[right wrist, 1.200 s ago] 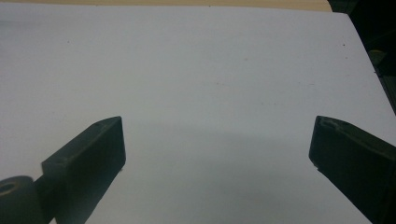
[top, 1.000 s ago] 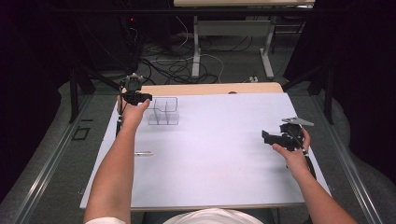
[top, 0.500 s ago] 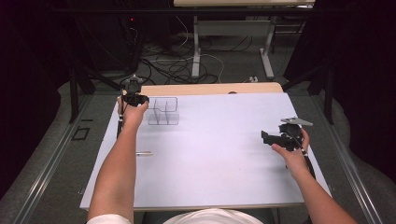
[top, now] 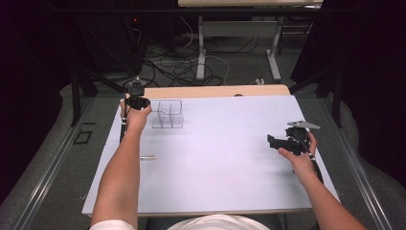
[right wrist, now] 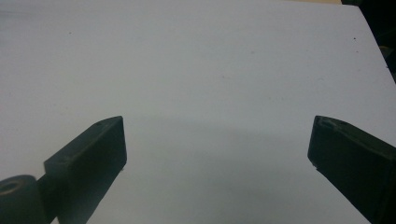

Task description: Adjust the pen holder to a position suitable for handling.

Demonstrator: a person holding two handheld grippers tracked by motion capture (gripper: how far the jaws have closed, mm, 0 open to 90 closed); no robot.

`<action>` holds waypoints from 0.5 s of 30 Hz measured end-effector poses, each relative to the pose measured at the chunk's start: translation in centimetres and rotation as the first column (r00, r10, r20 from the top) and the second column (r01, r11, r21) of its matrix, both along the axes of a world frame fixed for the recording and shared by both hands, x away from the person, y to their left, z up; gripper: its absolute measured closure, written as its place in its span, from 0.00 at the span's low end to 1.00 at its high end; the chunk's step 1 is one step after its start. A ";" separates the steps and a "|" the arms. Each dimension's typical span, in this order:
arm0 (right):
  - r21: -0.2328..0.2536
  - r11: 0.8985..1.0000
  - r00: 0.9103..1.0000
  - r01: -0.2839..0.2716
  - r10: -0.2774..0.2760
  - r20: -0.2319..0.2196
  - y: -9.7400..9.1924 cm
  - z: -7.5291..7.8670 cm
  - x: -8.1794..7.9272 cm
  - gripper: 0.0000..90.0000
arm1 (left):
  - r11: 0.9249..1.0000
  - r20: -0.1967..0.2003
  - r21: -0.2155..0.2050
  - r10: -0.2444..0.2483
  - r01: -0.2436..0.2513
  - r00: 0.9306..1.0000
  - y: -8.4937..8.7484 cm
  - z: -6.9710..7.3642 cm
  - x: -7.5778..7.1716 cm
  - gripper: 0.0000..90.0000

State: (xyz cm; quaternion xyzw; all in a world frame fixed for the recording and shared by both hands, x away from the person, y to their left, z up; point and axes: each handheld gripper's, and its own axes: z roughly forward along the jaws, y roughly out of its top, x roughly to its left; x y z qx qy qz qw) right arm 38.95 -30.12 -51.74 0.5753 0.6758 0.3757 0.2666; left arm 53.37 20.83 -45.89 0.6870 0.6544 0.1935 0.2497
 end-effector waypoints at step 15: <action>0.000 1.000 1.000 0.004 -0.004 -0.002 0.1 0.0 0.0 0.04 | 0.998 -0.013 -0.056 0.004 -0.005 1.000 0.4 0.5 -0.7 0.99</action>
